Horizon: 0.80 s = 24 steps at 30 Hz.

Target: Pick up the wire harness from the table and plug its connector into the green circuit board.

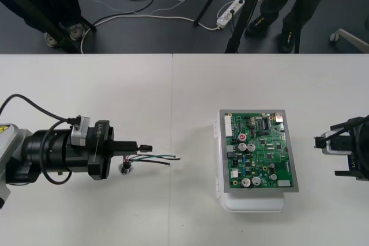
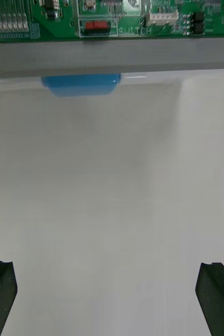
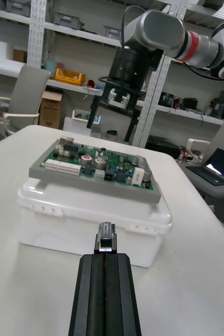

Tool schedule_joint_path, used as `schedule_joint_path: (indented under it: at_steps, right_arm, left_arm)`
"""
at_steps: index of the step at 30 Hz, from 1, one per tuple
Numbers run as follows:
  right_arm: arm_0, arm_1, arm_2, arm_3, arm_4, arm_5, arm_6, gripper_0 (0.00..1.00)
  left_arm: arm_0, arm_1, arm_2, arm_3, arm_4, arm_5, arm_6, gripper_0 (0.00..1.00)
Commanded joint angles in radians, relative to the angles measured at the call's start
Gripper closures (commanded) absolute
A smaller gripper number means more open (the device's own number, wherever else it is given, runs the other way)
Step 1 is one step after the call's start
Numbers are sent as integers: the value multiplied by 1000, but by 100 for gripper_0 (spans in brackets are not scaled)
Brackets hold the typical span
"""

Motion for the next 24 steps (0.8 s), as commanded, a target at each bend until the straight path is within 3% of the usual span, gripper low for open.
schedule_joint_path:
  at_steps: [1, 8, 13, 24]
  right_arm:
    - [-46, 11, 49, -25, 65, 6, -45, 0]
    - [-106, 16, 160, -25, 196, 1, -68, 0]
    - [-126, 48, 175, -15, 226, 0, -86, 0]
    - [-184, 146, 210, 23, 309, -48, -124, 0]
  left_arm:
    - [-50, -45, -59, 89, -2, -49, -191, 100]
    - [-110, -102, -99, 221, -6, -49, -295, 100]
    - [-146, -140, -119, 282, -9, -49, -341, 100]
    - [-222, -154, -147, 283, -71, -7, -341, 100]
